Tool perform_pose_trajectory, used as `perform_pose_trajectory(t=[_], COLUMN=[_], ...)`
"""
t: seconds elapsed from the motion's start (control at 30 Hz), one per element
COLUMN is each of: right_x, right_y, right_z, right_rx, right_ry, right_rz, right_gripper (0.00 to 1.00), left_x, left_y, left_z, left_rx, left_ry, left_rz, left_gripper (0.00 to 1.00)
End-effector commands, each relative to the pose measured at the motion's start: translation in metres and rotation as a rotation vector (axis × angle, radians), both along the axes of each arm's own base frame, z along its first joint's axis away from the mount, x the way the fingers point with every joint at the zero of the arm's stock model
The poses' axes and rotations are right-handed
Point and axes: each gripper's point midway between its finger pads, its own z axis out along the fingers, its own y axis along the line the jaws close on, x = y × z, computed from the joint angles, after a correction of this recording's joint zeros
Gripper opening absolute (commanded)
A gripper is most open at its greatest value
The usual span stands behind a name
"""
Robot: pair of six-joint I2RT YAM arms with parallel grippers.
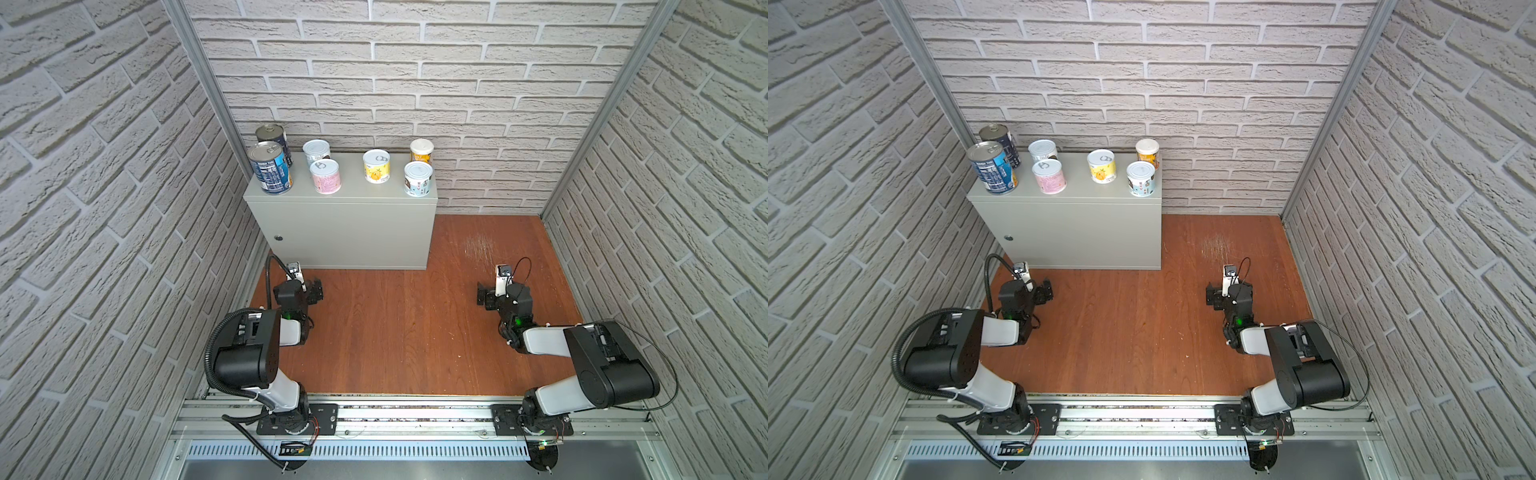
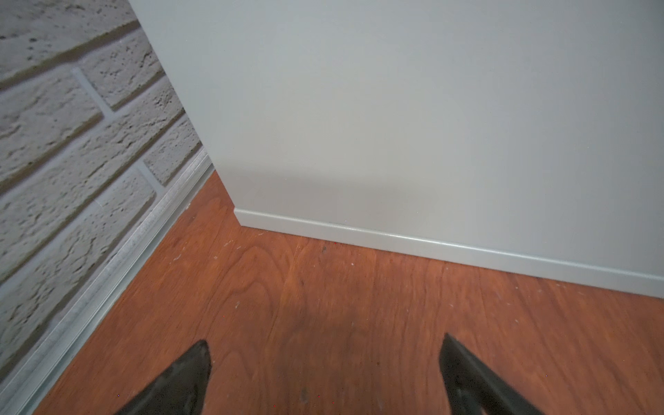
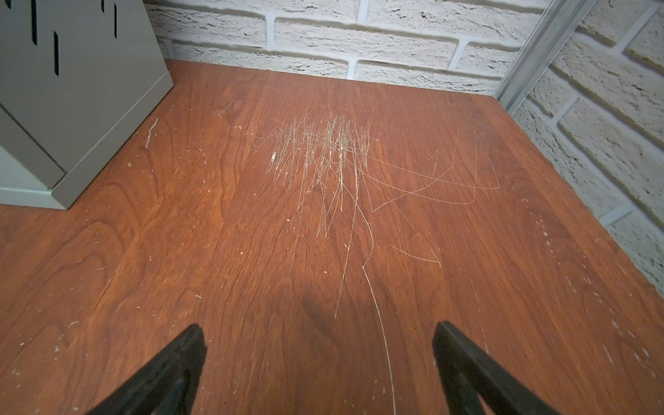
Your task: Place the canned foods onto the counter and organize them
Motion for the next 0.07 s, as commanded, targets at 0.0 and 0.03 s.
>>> perform_pose_trajectory(t=[0.0,0.03], right_x=[0.0096,0.0092], right_y=[0.0005,0.0005], right_z=[0.0208,0.0209], right_rx=[0.001,0.002], right_ry=[-0.072,-0.073], right_rz=[0.006,0.006], right_gripper=[1.0,1.0], left_x=[0.0088,0.0087], left_y=[-0.0012,-0.0009], left_z=[0.0155,0.0155], left_rx=[0.009,0.009], left_ry=[-0.062,-0.062], left_rz=[-0.011,-0.01], left_gripper=[0.98,0.98])
